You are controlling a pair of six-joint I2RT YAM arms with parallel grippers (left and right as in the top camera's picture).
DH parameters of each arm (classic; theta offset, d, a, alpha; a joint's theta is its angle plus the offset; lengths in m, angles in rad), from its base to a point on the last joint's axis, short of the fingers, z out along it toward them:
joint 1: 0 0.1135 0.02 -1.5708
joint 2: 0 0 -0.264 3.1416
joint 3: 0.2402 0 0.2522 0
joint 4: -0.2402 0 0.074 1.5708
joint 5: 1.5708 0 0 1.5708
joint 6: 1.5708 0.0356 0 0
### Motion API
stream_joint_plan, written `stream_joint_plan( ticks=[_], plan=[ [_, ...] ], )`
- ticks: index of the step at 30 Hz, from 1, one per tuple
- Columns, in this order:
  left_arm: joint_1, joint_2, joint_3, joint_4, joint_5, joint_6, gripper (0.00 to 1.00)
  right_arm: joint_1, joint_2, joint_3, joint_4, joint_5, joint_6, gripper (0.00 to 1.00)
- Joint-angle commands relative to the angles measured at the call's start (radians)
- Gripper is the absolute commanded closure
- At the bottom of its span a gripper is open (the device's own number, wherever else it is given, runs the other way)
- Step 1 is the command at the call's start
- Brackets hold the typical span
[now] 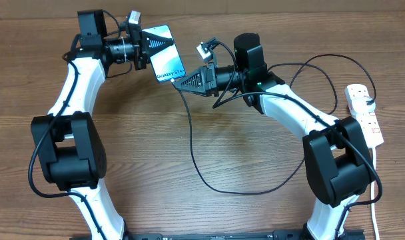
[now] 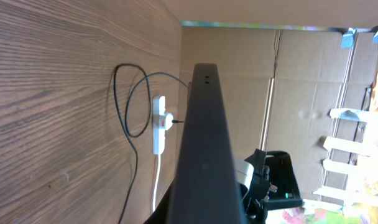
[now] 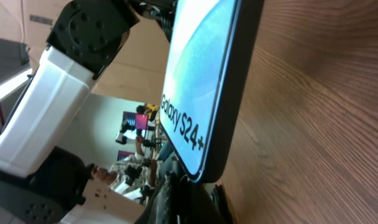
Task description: Plug charger to phone and switch on socket
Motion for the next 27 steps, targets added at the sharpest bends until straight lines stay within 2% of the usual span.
stream_joint_plan(
  ticks=[1,11,16,27],
  plan=[
    [-0.013,-0.019,0.009,-0.003,0.055,-0.022,0.96,0.020,-0.022,0.000,0.021,0.153,0.037,0.96],
    [-0.013,-0.019,0.009,-0.003,0.063,-0.029,0.96,0.070,-0.022,0.000,0.119,0.260,0.108,0.96],
    [-0.013,-0.019,0.009,-0.003,0.093,-0.028,0.96,0.053,-0.022,0.000,0.110,0.252,0.111,0.96],
    [0.026,-0.019,0.009,0.001,0.051,-0.029,0.96,0.010,-0.022,0.000,0.112,0.173,0.130,0.96]
  ],
)
